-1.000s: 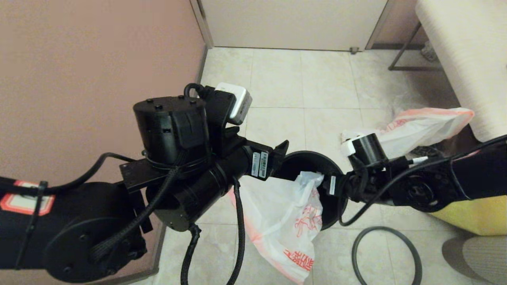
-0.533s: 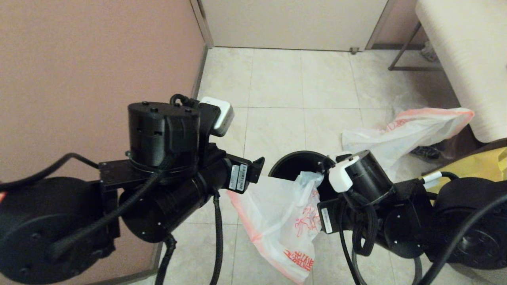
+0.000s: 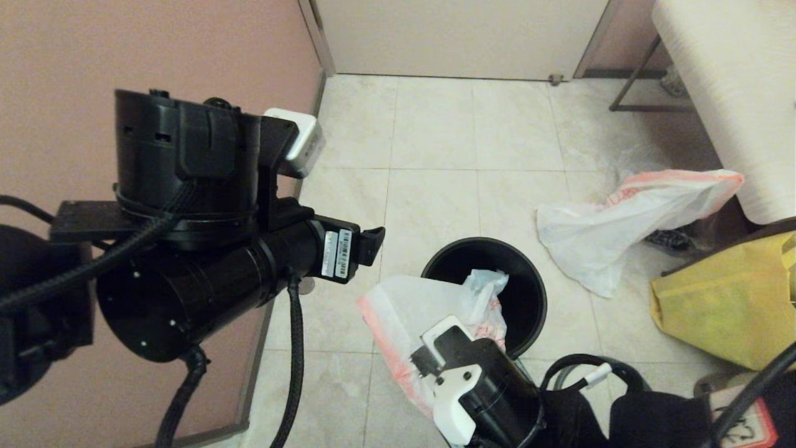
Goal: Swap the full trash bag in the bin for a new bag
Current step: Put the new garbage bag on the trash can
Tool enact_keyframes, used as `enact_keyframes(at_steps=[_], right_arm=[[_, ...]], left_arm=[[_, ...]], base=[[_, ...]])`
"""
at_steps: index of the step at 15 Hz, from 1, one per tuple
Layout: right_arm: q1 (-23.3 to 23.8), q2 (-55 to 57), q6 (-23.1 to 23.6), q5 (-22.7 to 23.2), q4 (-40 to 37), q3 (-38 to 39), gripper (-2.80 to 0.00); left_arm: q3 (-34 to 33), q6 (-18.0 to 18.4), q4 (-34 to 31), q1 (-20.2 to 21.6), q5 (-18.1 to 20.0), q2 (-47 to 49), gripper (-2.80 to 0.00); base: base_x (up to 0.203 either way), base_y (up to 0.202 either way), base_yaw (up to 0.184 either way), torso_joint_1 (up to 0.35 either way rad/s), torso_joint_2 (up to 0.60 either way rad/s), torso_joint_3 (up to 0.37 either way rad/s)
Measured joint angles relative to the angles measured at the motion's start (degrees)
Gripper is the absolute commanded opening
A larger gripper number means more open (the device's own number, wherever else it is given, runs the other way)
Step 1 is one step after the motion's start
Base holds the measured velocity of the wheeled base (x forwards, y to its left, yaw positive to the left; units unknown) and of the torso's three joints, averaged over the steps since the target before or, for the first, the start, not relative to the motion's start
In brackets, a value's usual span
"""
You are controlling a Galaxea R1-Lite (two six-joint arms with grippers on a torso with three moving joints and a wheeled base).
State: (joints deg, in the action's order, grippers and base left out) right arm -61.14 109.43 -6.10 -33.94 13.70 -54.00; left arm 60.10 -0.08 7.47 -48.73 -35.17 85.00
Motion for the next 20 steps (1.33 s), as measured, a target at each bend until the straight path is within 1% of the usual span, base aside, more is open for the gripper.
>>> enact_keyframes(at_steps=[1,2,4,6,9,11,14,15,20], right_arm=[[-1.2,1.7,3.2,-0.3,4.2,0.1,0.0],[-2.0,3.0,5.3,-0.3,6.9,0.2,0.0],[-2.7,4.8,6.4,-0.4,9.5,0.2,0.0],[-2.8,5.7,8.6,-0.4,13.5,0.6,0.0],[-2.9,6.5,13.3,-0.4,19.3,2.0,0.0],[-2.9,8.3,15.6,-0.7,23.2,1.9,0.0],[-2.6,11.7,20.4,-1.2,30.7,1.4,0.0],[-2.1,12.5,21.1,-1.3,31.9,1.2,-2.8],[1.2,12.7,21.4,-2.4,32.1,1.1,-2.8]], left_arm=[[0.2,0.1,-0.1,0.0,-0.1,-0.2,0.0],[0.4,0.1,-0.1,0.0,-0.3,-0.5,0.0],[1.0,0.1,-0.1,0.0,-1.5,-1.0,0.0],[1.2,0.1,-0.1,0.0,-1.6,-1.2,0.0],[1.2,0.1,-0.1,0.0,-1.7,-1.1,0.0],[1.2,0.1,0.0,0.0,-1.7,-1.2,0.0],[1.3,0.1,0.0,0.4,-1.6,-1.3,0.0],[1.4,0.1,0.0,0.6,-1.6,-1.4,0.0],[1.5,0.1,0.0,0.7,-1.7,-1.4,0.0]], base=[[0.0,0.0,0.0,0.0,0.0,0.0],[0.0,0.0,0.0,0.0,0.0,0.0],[0.0,0.0,0.0,0.0,0.0,0.0],[0.0,0.0,0.0,0.0,0.0,0.0],[0.0,0.0,0.0,0.0,0.0,0.0],[0.0,0.0,0.0,0.0,0.0,0.0],[0.0,0.0,0.0,0.0,0.0,0.0],[0.0,0.0,0.0,0.0,0.0,0.0],[0.0,0.0,0.0,0.0,0.0,0.0]])
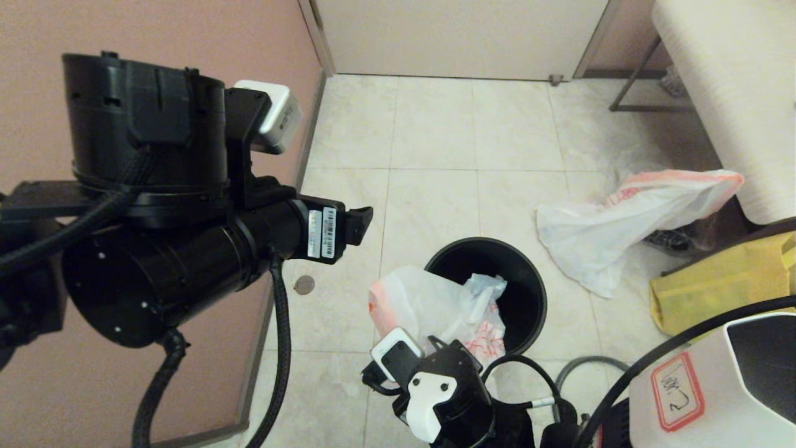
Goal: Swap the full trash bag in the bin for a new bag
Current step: Put the new garbage bag on the trash can
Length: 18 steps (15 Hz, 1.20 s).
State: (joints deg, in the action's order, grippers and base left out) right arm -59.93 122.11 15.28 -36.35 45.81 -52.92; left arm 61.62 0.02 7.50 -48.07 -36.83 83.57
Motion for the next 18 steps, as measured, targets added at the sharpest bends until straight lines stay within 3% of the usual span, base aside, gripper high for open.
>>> enact_keyframes(at_steps=[5,8,13,16,18], right_arm=[[4.1,-3.3,0.0,-0.1,-0.1,1.4,-2.8],[10.5,-5.4,-0.5,0.2,0.0,3.4,-2.8],[22.1,-7.3,-2.3,3.8,4.8,2.8,-2.8],[25.2,-7.3,-4.3,5.2,6.3,2.6,-2.8],[25.9,-6.7,-4.4,5.6,6.3,1.9,-2.8]], left_arm=[[0.0,0.0,-0.1,0.0,0.2,0.1,0.0],[0.8,-1.3,-4.4,0.0,3.1,0.2,0.0],[6.5,-18.3,-26.3,2.1,18.8,3.6,0.0],[7.7,-19.5,-26.8,3.3,20.5,8.3,0.0],[6.3,-19.3,-23.2,4.1,20.7,12.5,0.0]], base=[[0.0,0.0,0.0,0.0,0.0,0.0],[0.0,0.0,0.0,0.0,0.0,0.0],[0.0,0.0,0.0,0.0,0.0,0.0],[0.0,0.0,0.0,0.0,0.0,0.0],[0.0,0.0,0.0,0.0,0.0,0.0]])
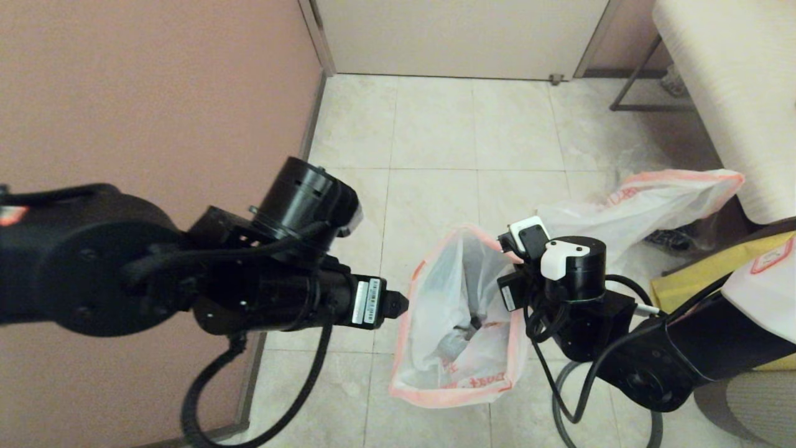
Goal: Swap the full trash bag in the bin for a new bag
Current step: Put the new garbage bag on the trash can
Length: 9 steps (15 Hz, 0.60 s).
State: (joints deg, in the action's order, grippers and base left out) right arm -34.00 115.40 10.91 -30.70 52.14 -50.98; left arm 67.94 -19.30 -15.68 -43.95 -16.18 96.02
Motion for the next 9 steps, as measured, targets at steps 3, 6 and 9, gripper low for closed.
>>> enact_keyframes(at_steps=[3,6,9], right_arm=[[1.4,0.9,0.0,1.3,0.0,-0.7,-2.8],[2.6,1.2,-0.1,2.0,0.0,-0.8,-2.8],[3.2,1.2,-0.1,3.0,0.0,-0.8,-2.8]], left_arm=[[-3.0,3.3,12.0,1.6,0.0,7.3,0.0],[-2.7,9.2,24.6,4.2,0.5,14.3,0.0],[1.4,13.6,32.3,6.1,0.9,20.1,-2.8]], base=[[0.0,0.0,0.0,0.0,0.0,0.0],[0.0,0.0,0.0,0.0,0.0,0.0],[0.0,0.0,0.0,0.0,0.0,0.0]])
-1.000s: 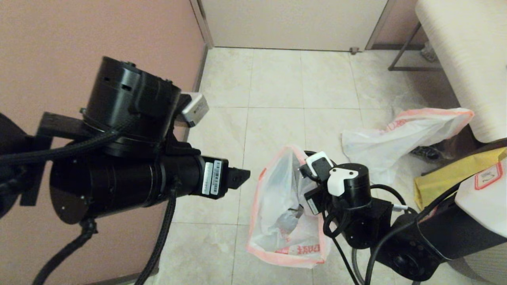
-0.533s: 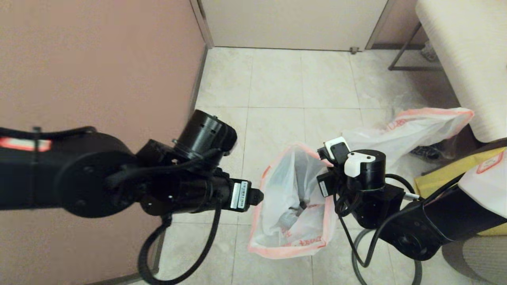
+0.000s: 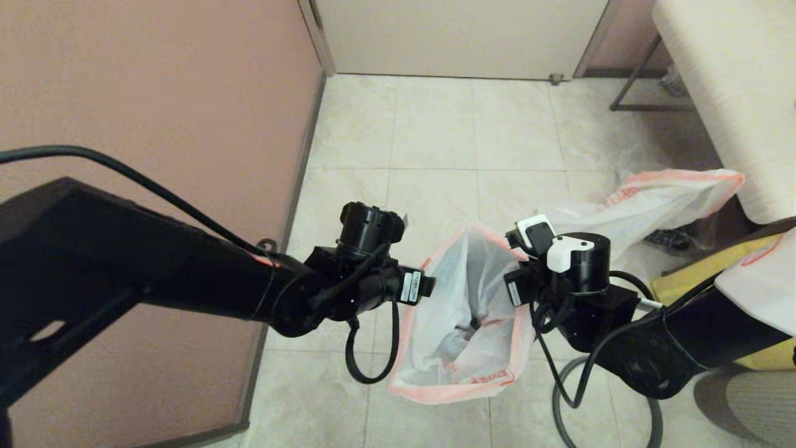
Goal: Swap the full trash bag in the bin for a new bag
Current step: Put the new garbage bag on the trash can
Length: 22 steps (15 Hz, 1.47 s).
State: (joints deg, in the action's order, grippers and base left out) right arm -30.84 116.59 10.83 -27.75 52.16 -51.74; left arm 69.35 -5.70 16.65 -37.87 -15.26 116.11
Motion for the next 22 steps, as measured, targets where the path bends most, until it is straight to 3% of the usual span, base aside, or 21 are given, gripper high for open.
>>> enact_keyframes(at_steps=[5,10,13,16,18,22], right_arm=[[1.3,0.0,-0.5,0.4,0.0,0.1,-2.8],[7.5,2.1,-0.6,3.9,0.1,0.1,-2.8],[10.7,4.5,-0.6,6.1,0.2,-1.8,-2.8],[14.3,8.3,-0.5,8.1,0.2,-6.9,-2.8],[16.2,11.2,-0.2,9.0,0.0,-9.9,-2.8],[18.4,15.2,-0.2,10.7,0.1,-13.6,-2.8]], left_arm=[[6.9,0.3,0.2,0.9,1.7,5.2,-2.8],[14.3,1.0,-1.4,1.0,1.5,9.6,-2.8],[23.3,1.2,-5.7,1.0,1.5,13.0,-2.8],[36.4,1.9,-11.8,1.1,1.4,18.1,-2.8],[41.7,5.3,-14.2,1.3,2.1,21.9,-2.8],[43.3,7.2,-5.2,1.7,1.4,28.3,-2.8]], base=[[0.0,0.0,0.0,0.0,0.0,0.0],[0.0,0.0,0.0,0.0,0.0,0.0],[0.0,0.0,0.0,0.0,0.0,0.0],[0.0,0.0,0.0,0.0,0.0,0.0],[0.0,0.0,0.0,0.0,0.0,0.0],[0.0,0.0,0.0,0.0,0.0,0.0]])
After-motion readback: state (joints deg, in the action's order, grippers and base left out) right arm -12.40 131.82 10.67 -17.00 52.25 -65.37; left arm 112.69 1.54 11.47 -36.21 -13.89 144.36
